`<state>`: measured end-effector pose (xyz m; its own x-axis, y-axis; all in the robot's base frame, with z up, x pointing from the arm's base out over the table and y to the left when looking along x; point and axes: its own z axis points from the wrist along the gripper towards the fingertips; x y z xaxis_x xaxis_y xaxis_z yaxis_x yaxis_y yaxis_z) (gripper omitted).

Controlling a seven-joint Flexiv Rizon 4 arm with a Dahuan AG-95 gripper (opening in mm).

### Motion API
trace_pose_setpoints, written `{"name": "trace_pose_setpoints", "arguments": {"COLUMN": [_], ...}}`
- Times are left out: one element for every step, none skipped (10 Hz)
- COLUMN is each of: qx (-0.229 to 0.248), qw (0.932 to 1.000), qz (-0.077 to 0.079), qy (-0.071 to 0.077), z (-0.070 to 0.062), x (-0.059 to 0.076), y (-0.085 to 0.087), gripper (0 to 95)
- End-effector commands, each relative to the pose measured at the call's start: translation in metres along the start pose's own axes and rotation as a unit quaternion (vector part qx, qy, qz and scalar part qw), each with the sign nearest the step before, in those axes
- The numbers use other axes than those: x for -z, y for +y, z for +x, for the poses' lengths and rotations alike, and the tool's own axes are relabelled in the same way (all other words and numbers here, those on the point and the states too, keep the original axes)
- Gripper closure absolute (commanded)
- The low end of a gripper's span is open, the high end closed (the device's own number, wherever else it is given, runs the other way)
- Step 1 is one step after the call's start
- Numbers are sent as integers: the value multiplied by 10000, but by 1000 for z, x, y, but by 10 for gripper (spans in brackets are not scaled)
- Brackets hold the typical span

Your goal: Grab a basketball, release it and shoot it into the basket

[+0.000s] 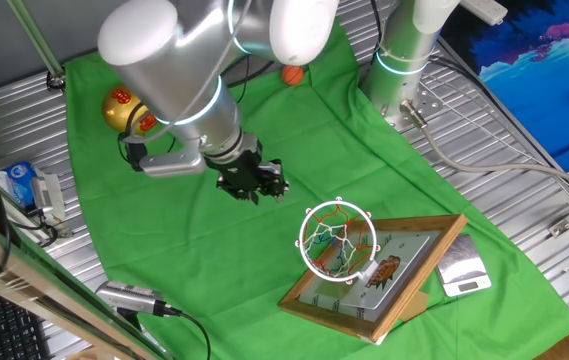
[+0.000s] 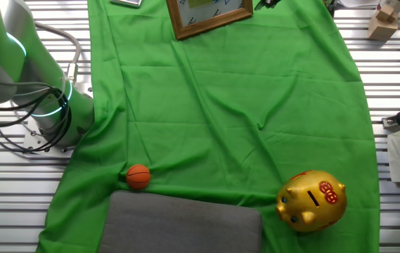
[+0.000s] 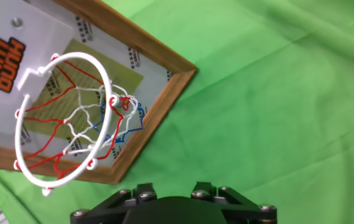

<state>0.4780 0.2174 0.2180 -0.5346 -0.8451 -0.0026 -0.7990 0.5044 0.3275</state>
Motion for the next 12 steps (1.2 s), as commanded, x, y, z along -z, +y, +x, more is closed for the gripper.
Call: {"name": "trace_pose_setpoints", "arguments": {"qx": [-574, -708, -728, -849, -899, -938, -1070, -1121, -1154, -1168, -1182, -1183], "qw": [9983, 9975, 9970, 9959, 9955, 9951, 9937, 9931, 9927, 9926, 9924, 9923], "qz": [33, 54, 166, 212, 207, 209, 224, 241, 265, 300, 331, 359], "qy": [28, 58, 222, 244, 231, 229, 233, 226, 211, 170, 124, 99], "z": [0, 0, 0, 0, 0, 0, 0, 0, 0, 0, 0, 0], "x": [0, 0, 0, 0, 0, 0, 0, 0, 0, 0, 0, 0], "y": [0, 0, 0, 0, 0, 0, 0, 0, 0, 0, 0, 0], "gripper": [950, 950, 950, 950, 950, 950, 950, 950, 950, 950, 950, 950]}}
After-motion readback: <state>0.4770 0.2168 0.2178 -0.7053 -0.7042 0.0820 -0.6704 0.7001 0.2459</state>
